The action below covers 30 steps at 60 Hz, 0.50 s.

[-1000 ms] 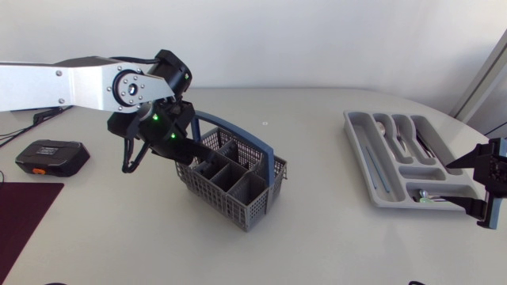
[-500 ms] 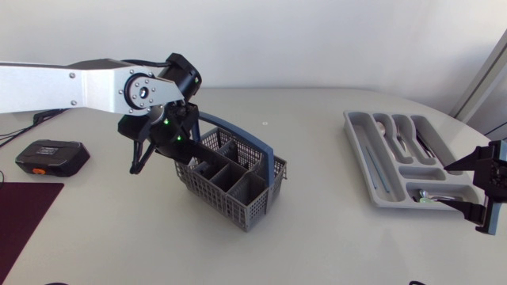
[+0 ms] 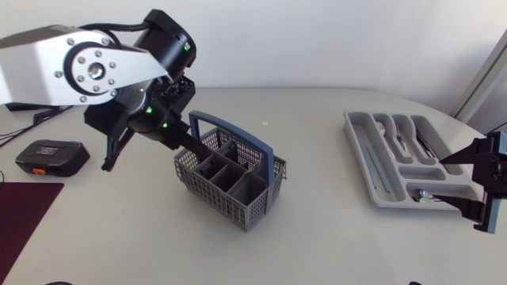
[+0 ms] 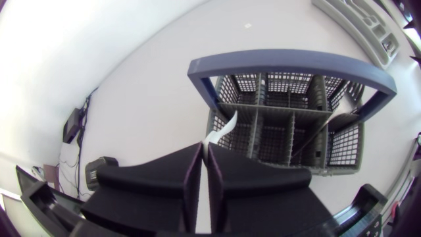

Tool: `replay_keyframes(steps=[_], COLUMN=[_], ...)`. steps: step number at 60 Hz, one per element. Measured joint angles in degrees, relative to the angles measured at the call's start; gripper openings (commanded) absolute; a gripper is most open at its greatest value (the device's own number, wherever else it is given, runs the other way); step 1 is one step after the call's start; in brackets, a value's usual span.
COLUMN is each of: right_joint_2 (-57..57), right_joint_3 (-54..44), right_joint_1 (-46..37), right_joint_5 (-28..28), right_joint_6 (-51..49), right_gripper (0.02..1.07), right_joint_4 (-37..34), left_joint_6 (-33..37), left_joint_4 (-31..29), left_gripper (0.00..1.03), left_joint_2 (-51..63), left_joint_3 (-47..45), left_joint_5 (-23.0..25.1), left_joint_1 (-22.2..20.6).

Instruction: Unload the cutlery basket into the drawer organizer.

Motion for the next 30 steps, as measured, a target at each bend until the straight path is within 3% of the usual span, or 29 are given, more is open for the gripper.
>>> replay_keyframes(steps=[18, 27, 30], right_joint_2=[-5.90, -8.66, -10.16], right_joint_3=[0.02, 0.07, 0.24], right_joint_1=[4.94, 8.46, 10.54], right_joint_5=[-2.05, -3.28, -3.58], right_joint_6=[6.58, 12.20, 15.30], right_gripper=[0.96, 0.96, 0.96], right_joint_4=[-3.26, -4.44, -4.74], left_joint_6=[3.37, 3.30, 3.02], left_joint_4=[-8.26, -13.49, -15.93], left_gripper=[0.06, 0.06, 0.06], left_joint_2=[-6.12, -8.74, -9.14], left_joint_3=[2.99, 6.78, 8.63], left_joint_5=[-0.50, 5.99, 11.28], left_joint_1=[-0.48, -0.31, 0.26])
